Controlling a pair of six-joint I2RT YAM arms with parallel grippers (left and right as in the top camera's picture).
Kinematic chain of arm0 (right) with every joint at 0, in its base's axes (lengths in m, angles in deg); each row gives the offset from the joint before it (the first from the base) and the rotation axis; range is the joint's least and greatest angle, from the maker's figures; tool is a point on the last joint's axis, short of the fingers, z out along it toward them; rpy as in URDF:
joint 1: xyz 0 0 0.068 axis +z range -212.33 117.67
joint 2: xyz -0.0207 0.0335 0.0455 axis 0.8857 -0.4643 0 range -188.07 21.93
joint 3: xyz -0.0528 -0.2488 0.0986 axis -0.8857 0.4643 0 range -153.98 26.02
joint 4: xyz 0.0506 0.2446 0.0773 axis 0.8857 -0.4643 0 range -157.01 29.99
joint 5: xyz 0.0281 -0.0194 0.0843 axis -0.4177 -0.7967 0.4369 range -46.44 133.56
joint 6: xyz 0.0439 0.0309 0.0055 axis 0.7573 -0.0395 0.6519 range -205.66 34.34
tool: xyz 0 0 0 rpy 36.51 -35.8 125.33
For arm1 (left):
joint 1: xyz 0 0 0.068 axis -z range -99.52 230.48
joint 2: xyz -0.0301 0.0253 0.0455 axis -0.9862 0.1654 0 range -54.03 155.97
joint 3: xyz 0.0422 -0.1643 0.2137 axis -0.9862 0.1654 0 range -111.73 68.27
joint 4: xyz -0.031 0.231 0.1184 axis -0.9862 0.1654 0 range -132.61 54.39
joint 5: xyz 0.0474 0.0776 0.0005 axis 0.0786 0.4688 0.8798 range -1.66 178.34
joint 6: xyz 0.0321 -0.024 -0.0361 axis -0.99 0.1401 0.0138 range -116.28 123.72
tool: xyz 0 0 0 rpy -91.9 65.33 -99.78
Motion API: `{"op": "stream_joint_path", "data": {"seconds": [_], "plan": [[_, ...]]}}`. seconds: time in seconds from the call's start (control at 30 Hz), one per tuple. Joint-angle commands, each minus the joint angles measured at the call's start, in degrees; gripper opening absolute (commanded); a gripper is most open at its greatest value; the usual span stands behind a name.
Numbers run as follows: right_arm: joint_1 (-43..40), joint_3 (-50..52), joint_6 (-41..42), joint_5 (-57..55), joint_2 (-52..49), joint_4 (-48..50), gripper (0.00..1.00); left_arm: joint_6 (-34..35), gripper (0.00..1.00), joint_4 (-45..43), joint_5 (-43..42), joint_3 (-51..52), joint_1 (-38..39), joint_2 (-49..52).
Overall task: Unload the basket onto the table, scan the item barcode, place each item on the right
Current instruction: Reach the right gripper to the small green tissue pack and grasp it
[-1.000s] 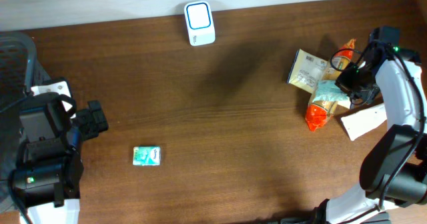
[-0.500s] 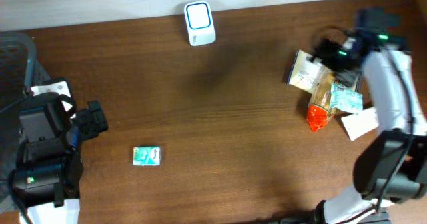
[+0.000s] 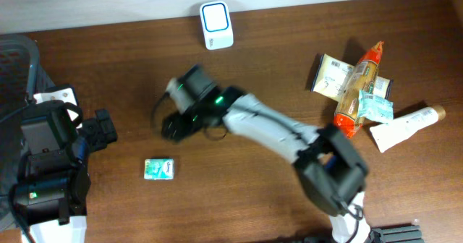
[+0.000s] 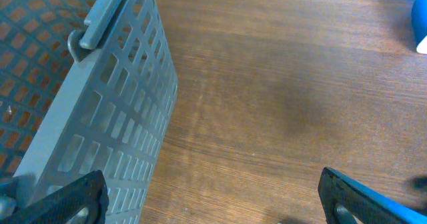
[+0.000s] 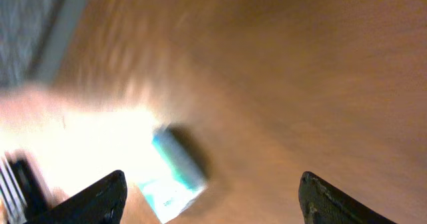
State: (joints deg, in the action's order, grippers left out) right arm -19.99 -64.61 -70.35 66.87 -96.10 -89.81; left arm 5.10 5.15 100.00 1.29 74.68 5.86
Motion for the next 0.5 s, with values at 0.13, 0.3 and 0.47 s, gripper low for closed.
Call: {"op": "stream_joint_path", "data": {"seconds": [0.13,0.3,0.47], "plan": [[5.64,-0.55,-7.17,7.91,-5.51,-0.22,0.66,0.55,0.99,-0.07,0.61,-0.68,-0.26,-0.02],[4.94,-0.55,-5.86,9.25,-8.13,-0.94,0.63,0.55,0.99,-0.07,0.61,-0.68,-0.26,-0.02],[4.76,-0.55,-4.90,9.05,-10.29,-0.52,0.57,0.55,0.99,-0.09,0.61,-0.68,-0.26,-0.02]]}}
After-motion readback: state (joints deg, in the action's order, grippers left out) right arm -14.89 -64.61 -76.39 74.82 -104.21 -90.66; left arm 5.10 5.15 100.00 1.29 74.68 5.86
